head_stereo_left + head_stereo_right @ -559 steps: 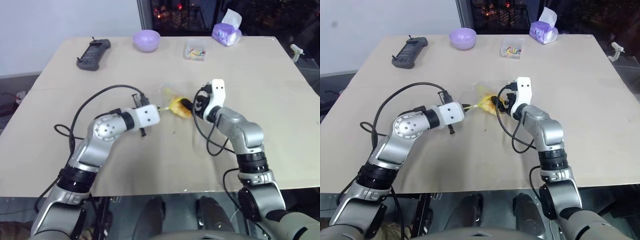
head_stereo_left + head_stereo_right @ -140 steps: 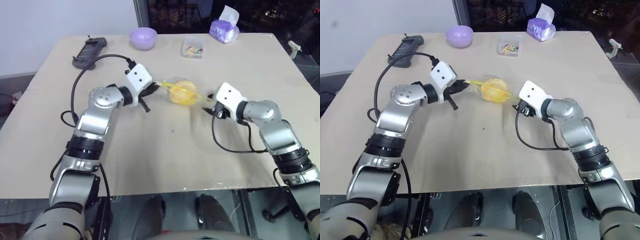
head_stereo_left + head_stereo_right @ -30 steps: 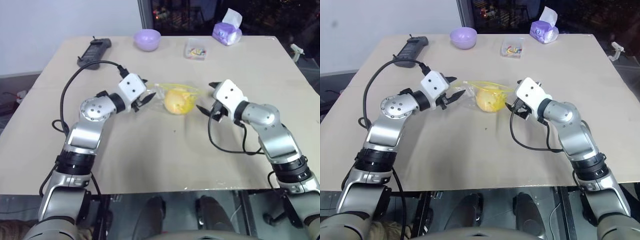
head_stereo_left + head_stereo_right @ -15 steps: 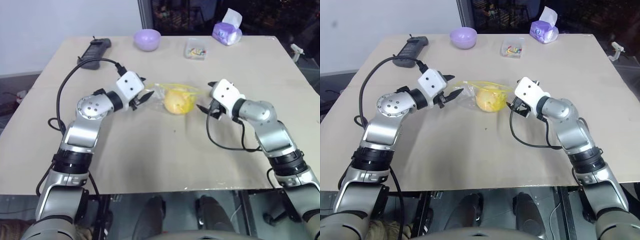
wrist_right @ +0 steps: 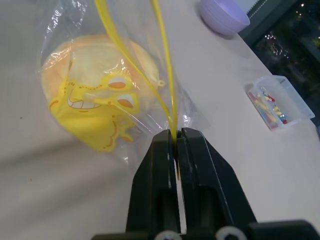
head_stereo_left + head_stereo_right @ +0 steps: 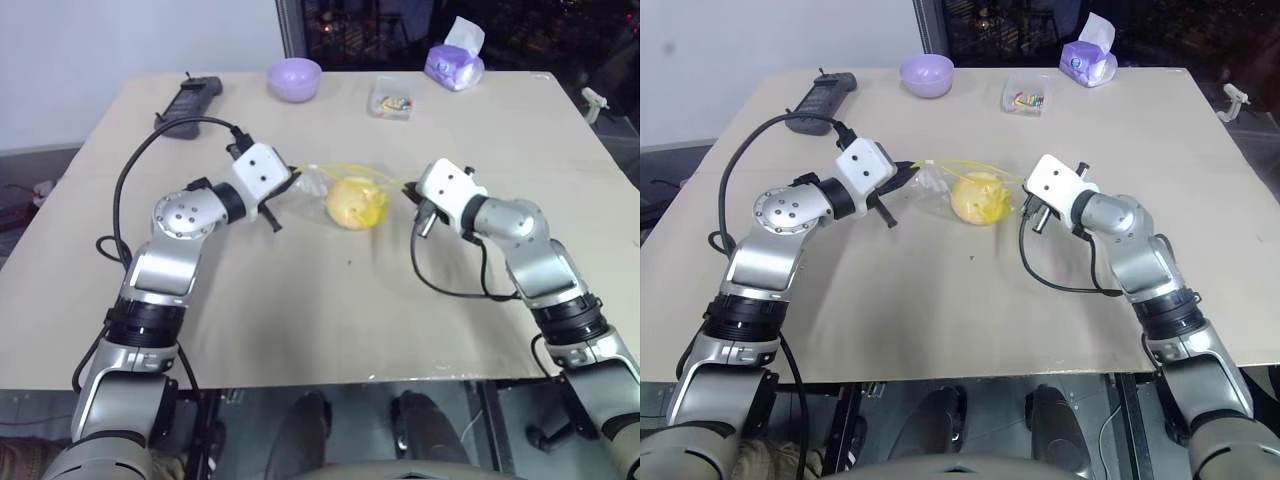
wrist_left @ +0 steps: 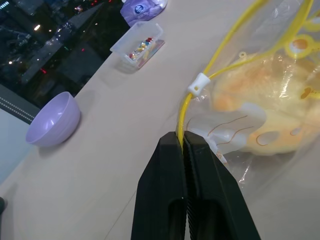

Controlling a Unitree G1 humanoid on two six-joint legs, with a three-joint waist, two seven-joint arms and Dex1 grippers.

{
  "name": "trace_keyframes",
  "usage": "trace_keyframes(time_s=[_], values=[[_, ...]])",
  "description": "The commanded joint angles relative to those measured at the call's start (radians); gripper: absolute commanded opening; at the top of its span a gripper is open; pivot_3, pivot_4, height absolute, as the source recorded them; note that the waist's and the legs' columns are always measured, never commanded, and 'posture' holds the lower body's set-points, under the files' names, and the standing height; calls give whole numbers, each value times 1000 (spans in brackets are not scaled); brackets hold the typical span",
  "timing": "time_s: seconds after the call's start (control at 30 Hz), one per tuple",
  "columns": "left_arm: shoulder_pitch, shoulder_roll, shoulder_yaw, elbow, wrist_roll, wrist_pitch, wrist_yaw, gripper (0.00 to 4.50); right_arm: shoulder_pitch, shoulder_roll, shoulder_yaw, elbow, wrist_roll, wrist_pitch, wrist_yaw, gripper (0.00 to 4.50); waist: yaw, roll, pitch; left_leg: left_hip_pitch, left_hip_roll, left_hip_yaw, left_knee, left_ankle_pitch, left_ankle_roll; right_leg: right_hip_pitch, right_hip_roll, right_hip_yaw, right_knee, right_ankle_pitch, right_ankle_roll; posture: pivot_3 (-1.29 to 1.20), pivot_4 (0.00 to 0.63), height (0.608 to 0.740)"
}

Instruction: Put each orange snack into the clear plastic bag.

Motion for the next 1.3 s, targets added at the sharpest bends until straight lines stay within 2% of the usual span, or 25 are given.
trace_keyframes(time_s=[0.03, 0.13, 0.2, 0.33, 0.47, 0.67, 0.77, 0.87, 0.93, 0.97, 1.0, 1.03, 1.1, 1.17, 1.3], values=[[-35, 7, 28, -11, -18, -14, -5, 0, -30, -5, -12, -29, -6, -22, 2, 63, 0, 0, 0, 0, 0, 0, 0, 0, 0, 0, 0, 0, 0, 0, 0, 0, 150, 740], [-92, 9, 46, 38, -41, -11, -17, 0, -76, -18, -35, 4, -8, -44, -3, 63, 0, 0, 0, 0, 0, 0, 0, 0, 0, 0, 0, 0, 0, 0, 0, 0, 150, 740], [-186, 4, 52, 153, -46, -30, -19, 0, -140, -32, -48, 90, -15, -88, -12, 63, 0, 0, 1, 0, 0, 0, 0, 0, 0, 0, 0, 0, 1, 0, 0, 0, 150, 740], [-441, 5, 15, 518, 40, -223, 43, 0, -317, -61, -48, 332, -82, -243, -112, 63, 0, 0, 2, 0, 0, 0, 0, 0, 0, -1, 0, -1, 1, 0, 0, 0, 150, 740], [-547, 5, 18, 661, 48, -368, 60, 0, -400, -74, -71, 409, -93, -317, -181, 63, -3, 0, 1, -3, -1, 2, -4, 2, -4, -4, -1, 1, -3, 0, 0, 0, 150, 740], [-219, 12, 25, 340, -13, -378, -13, 0, -138, -40, -74, 125, -25, -246, -124, 63, -25, 0, 0, -3, 0, 3, -13, 3, -5, -5, -2, 2, -7, 0, 0, 0, 150, 740], [-12, 2, 24, 148, -20, -308, -1, 0, 36, -11, -41, -9, -13, -200, -106, 63, -32, 0, 0, -14, 0, 3, -12, 3, -5, -15, -3, 2, -7, 0, 0, 0, 150, 740], [107, -11, 21, 27, -19, -249, 9, 0, 137, 0, -24, -76, -35, -158, -101, 63, -27, 0, 1, -18, 0, 3, -8, 3, -5, -19, -2, 2, -2, 0, 0, 0, 150, 740], [176, -8, 13, -42, -17, -236, 4, 0, 192, -16, -9, -126, -34, -137, -66, 63, -21, 0, 1, -15, -1, 2, -2, 2, -3, -16, -2, 2, 0, 0, 0, 0, 150, 740], [197, 0, 8, -63, -8, -247, -1, 0, 208, -21, -11, -148, -18, -123, -44, 304, -15, 0, 1, -15, -1, 2, -2, 1, -1, -16, -2, 1, 1, 0, 0, 0, 150, 740], [208, 3, 5, -73, -2, -251, -3, 0, 215, -24, -12, -161, -10, -116, -32, 703, -12, 0, 1, -5, -1, 2, 0, 0, 0, -7, -2, 1, 2, 0, 0, 0, 150, 740], [214, 5, 5, -80, 2, -250, -2, 0, 223, -25, -15, -175, -4, -107, -23, 911, -11, 0, 1, 3, -1, 1, -1, 0, 0, 2, -1, 1, 1, 0, 0, 0, 150, 740], [215, 4, 1, -81, 19, -260, 9, 0, 240, -24, -27, -204, 1, -83, -18, 1549, -6, 0, 1, 9, 0, 1, -1, 0, 0, 8, -1, 1, 0, 0, 0, 0, 150, 740], [212, 0, -4, -80, 34, -270, 21, 0, 257, -35, -47, -239, -6, -66, -26, 2454, 0, 0, 1, 18, 0, 1, -4, 0, 0, 16, 0, 1, 0, -1, 0, 0, 150, 740], [205, -16, -11, -89, 54, -272, 39, 0, 299, -101, -99, -371, 27, -32, 27, 2454, 7, 0, 1, 16, 0, 1, -4, 0, 0, 16, 0, 1, -1, 0, 0, 0, 150, 740]])
